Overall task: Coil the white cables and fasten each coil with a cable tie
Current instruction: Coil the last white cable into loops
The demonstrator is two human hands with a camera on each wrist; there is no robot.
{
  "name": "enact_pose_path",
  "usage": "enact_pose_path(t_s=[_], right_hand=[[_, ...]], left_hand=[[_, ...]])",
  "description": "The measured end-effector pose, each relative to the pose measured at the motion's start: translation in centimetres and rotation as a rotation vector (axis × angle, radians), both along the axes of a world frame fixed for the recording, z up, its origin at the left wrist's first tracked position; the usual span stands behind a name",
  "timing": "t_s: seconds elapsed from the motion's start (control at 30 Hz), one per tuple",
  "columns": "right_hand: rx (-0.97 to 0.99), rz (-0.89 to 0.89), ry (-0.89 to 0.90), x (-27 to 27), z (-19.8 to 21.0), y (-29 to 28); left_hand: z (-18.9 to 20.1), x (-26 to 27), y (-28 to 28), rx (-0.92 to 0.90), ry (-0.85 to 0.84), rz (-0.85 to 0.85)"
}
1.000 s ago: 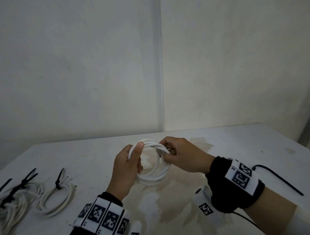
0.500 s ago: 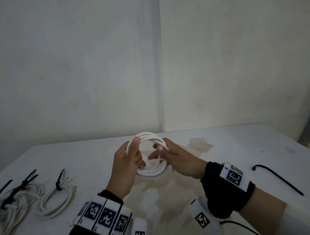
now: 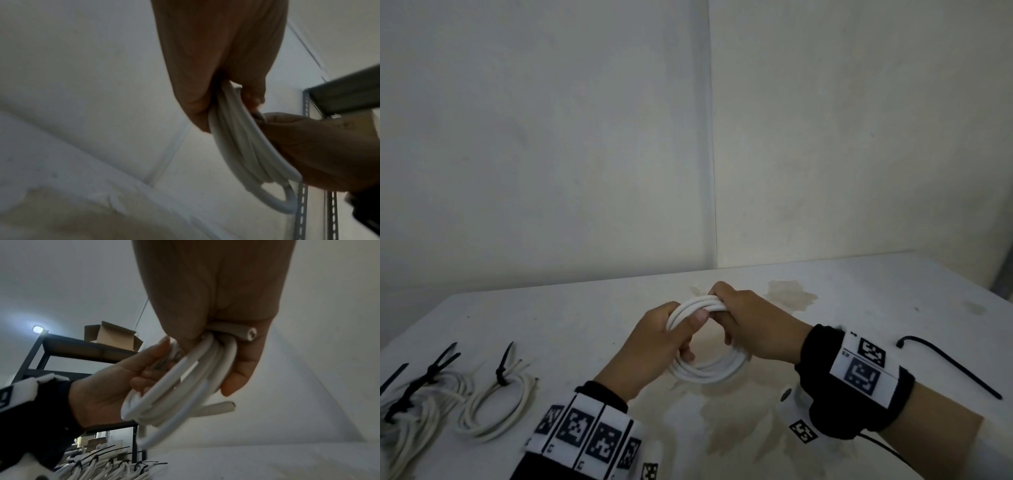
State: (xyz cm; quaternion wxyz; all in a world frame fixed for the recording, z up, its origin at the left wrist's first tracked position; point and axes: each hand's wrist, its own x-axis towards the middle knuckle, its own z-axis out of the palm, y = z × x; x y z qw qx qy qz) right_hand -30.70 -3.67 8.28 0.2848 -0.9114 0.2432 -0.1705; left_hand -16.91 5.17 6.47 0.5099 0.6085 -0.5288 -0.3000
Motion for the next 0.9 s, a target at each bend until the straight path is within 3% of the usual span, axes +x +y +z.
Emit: enact_pose_path(t_s=[0.1,0.3,0.43,0.6,0.8,0.9], right_hand=[[0.144,-0.027,-0.131,0.0,0.0,0.0],[0.424,-0.009,-0.297,0.1,-0.5,0.2],[0.332,-0.038,-0.216,0.1,0.1,-0.3],[0.179,-0.008,-0.11,-0.4,0.5,-0.5],[0.224,0.013,-0.215,-0.7,0.6,-0.5],[0.457,-0.065,-0.367,-1.5,0.0,-1.0]], left_hand=[[-0.2,-0.8,0.2,-0.08,0.171,0.065],[-0.4,-1.6,0.2,-0.197,0.271,0.143],[-0.9,-1.6,0.5,-0.144,0.38,0.062],[0.1,-0.5,0.7,0.027,0.318,-0.098],[-0.5,-1.9,0.2,-0.111,0.33,0.072],[-0.3,-1.3,0.1,-0.174,0.47,0.192]])
